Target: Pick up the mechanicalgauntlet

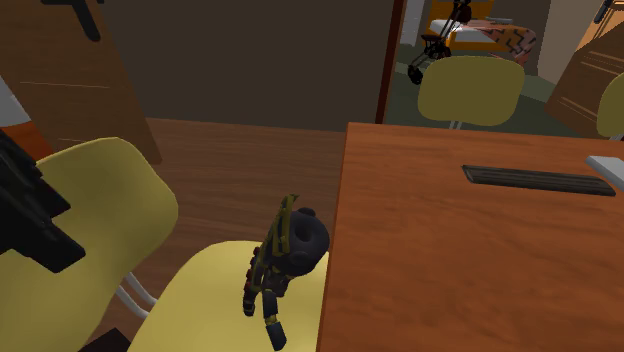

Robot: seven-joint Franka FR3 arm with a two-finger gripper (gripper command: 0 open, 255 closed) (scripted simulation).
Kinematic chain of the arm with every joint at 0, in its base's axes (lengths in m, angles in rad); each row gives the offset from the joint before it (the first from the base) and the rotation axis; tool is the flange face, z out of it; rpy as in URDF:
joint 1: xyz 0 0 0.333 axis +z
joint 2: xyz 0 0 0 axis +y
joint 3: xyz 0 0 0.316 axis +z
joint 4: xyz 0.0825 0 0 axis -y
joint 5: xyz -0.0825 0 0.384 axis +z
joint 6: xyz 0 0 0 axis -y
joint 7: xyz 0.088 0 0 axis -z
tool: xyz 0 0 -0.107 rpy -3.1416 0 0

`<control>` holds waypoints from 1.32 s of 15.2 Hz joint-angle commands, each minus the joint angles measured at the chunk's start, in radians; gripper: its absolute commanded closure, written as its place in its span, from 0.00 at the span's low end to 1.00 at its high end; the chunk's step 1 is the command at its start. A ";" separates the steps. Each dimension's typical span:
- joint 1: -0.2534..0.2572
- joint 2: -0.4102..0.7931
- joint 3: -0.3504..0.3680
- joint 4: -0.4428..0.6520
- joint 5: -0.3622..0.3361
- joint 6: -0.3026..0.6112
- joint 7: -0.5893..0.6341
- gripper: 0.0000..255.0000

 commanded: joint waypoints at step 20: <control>0.227 0.456 -0.434 -0.131 -0.035 0.701 -0.969 0.00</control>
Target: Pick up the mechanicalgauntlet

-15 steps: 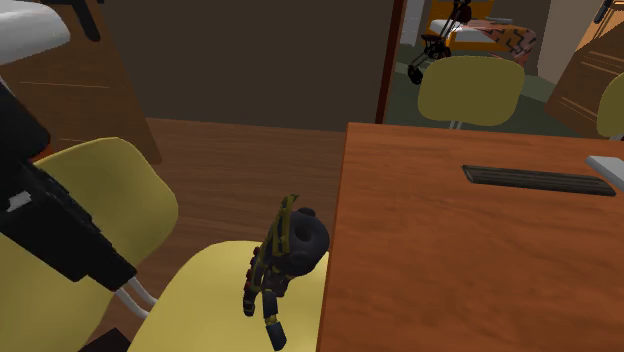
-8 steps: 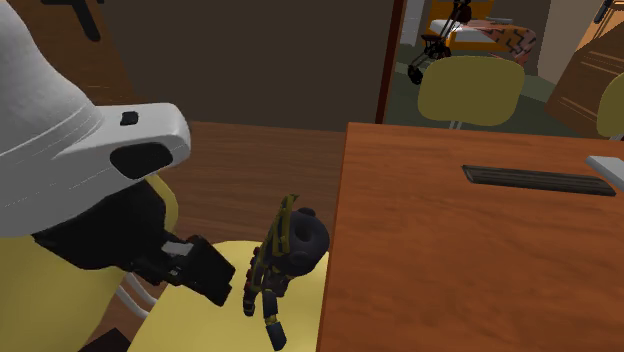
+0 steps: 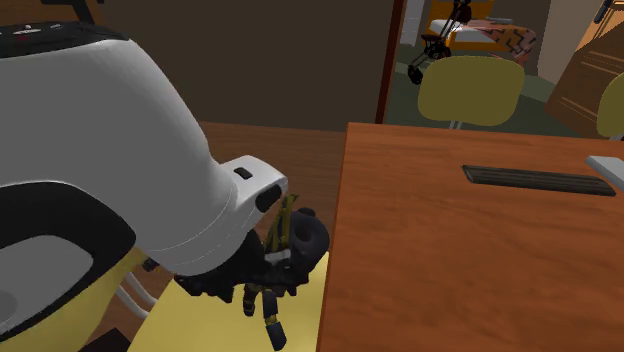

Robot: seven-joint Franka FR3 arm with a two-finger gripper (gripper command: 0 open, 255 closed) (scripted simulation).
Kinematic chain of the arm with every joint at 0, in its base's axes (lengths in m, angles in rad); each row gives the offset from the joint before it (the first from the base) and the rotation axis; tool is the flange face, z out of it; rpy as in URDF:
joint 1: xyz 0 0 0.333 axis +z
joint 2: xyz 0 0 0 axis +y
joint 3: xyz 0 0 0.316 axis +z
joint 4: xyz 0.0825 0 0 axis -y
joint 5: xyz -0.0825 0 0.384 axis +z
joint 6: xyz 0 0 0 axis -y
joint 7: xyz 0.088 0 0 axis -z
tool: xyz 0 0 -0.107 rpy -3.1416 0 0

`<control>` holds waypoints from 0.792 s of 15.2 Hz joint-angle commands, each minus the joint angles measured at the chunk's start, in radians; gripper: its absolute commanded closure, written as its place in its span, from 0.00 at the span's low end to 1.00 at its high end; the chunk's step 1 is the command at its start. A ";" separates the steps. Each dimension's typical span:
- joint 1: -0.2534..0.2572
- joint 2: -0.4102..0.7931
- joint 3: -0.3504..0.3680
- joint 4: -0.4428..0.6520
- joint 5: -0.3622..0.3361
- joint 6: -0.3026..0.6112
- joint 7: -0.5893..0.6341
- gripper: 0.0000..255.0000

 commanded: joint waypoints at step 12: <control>0.027 0.101 -0.042 -0.045 0.037 0.149 -0.084 1.00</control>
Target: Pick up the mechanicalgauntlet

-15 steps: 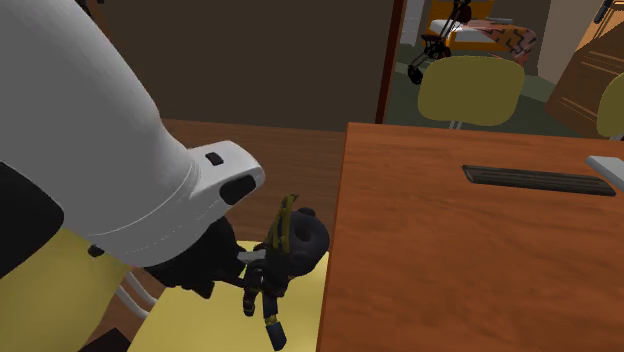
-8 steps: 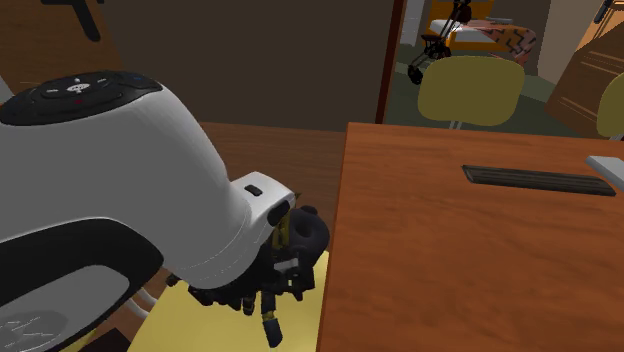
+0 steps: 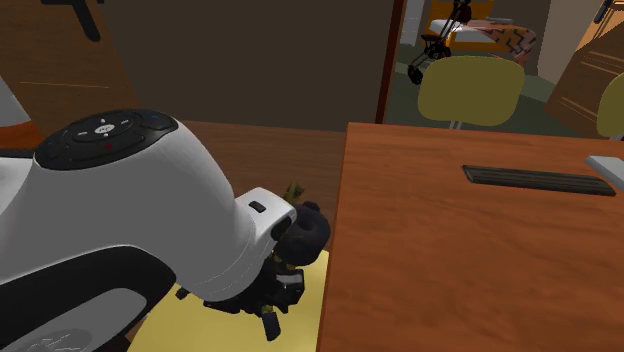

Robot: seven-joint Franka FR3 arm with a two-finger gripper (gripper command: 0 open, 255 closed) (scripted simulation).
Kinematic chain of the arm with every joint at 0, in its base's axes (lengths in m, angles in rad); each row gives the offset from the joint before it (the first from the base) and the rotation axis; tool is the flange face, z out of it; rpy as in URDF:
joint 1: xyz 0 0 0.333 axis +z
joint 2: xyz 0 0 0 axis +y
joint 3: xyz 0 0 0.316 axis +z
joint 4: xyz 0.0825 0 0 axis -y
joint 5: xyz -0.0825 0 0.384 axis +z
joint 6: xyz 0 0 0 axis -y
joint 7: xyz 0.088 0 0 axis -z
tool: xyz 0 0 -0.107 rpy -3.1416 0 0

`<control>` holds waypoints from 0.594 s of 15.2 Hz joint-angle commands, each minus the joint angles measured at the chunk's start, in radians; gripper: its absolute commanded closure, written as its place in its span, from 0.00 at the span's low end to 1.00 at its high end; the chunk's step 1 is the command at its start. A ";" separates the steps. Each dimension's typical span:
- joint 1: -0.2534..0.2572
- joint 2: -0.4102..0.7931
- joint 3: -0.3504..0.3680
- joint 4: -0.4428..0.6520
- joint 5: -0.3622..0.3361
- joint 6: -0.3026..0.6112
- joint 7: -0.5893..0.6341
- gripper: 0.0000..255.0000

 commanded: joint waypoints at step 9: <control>-0.003 -0.017 0.004 0.015 -0.006 -0.028 0.005 1.00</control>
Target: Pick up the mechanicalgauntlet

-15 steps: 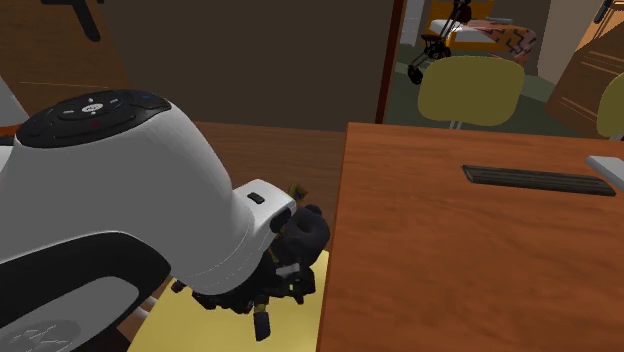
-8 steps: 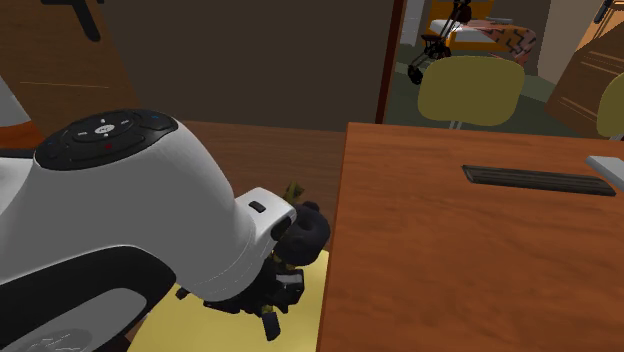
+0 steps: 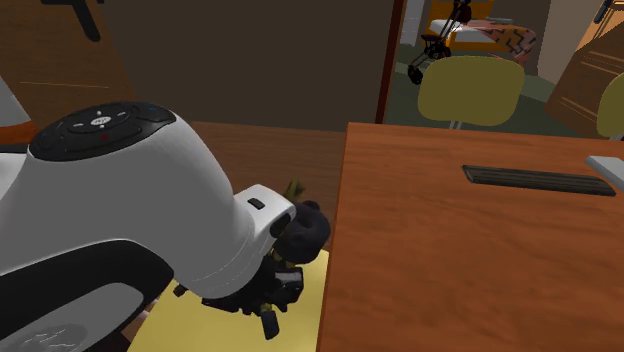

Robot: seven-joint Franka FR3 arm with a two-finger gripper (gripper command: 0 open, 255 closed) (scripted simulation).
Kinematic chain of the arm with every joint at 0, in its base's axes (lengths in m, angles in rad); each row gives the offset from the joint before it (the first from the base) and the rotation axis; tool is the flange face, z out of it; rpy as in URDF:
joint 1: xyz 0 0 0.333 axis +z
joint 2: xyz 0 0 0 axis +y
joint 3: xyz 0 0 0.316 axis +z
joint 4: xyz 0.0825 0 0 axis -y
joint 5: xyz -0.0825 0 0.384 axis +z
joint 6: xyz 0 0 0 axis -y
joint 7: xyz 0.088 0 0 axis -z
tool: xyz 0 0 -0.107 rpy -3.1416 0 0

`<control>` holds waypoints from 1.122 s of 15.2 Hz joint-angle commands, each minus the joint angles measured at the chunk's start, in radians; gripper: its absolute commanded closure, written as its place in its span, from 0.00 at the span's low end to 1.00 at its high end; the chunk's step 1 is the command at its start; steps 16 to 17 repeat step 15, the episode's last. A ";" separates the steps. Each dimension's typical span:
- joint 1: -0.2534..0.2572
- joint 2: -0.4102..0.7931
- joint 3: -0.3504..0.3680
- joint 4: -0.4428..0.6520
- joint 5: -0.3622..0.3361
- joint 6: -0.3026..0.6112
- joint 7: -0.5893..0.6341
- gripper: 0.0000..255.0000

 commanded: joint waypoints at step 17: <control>-0.012 -0.093 0.031 0.120 -0.024 -0.203 0.027 1.00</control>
